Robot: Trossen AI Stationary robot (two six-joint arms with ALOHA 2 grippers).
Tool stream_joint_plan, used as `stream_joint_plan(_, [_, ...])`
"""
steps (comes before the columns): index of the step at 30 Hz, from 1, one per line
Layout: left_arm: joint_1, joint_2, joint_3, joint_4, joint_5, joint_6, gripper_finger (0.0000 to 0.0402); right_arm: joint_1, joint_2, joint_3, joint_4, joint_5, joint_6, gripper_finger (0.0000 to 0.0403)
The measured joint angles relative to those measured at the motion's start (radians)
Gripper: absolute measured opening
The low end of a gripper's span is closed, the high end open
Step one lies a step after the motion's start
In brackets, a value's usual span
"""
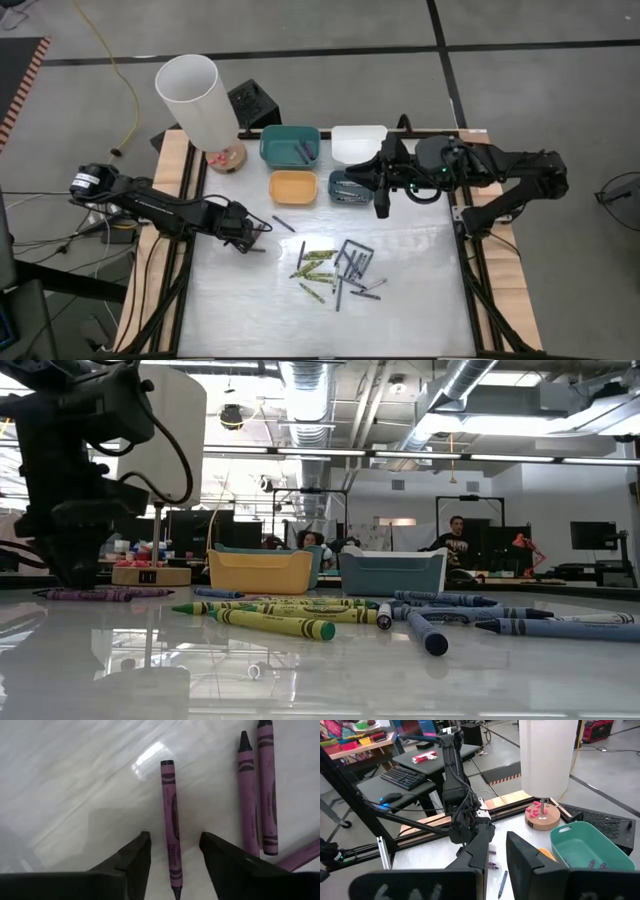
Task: Sort crayons
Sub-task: Put the violet crayon into the green bin
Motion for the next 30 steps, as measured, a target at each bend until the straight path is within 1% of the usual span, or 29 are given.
stream_joint_plan(3, [0.000, 0.002, 0.005, 0.001, 0.000, 0.002, 0.0123, 0.000, 0.000, 0.000, 0.001, 0.000, 0.000, 0.0069])
stream_joint_plan(9, [0.000, 0.003, 0.004, 0.000, -0.008, 0.022, 0.0030, 0.000, 0.000, 0.000, 0.001, 0.000, 0.000, 0.0069])
stream_joint_plan(11, [0.000, 0.004, 0.004, -0.001, -0.011, 0.021, 0.0011, 0.000, 0.000, 0.000, 0.001, 0.000, 0.000, 0.0069])
stream_joint_plan(16, [0.000, 0.004, 0.007, 0.020, -0.012, 0.012, 0.0011, 0.000, 0.000, 0.000, 0.001, 0.000, 0.000, 0.0069])
stream_joint_plan(21, [0.001, -0.011, 0.047, 0.015, -0.031, 0.031, 0.0011, 0.000, 0.000, 0.000, 0.001, 0.000, 0.000, 0.0069])
stream_joint_plan(30, [0.001, -0.100, 0.147, 0.025, -0.152, 0.040, 0.0011, 0.000, 0.000, 0.000, 0.002, 0.000, 0.004, 0.0069])
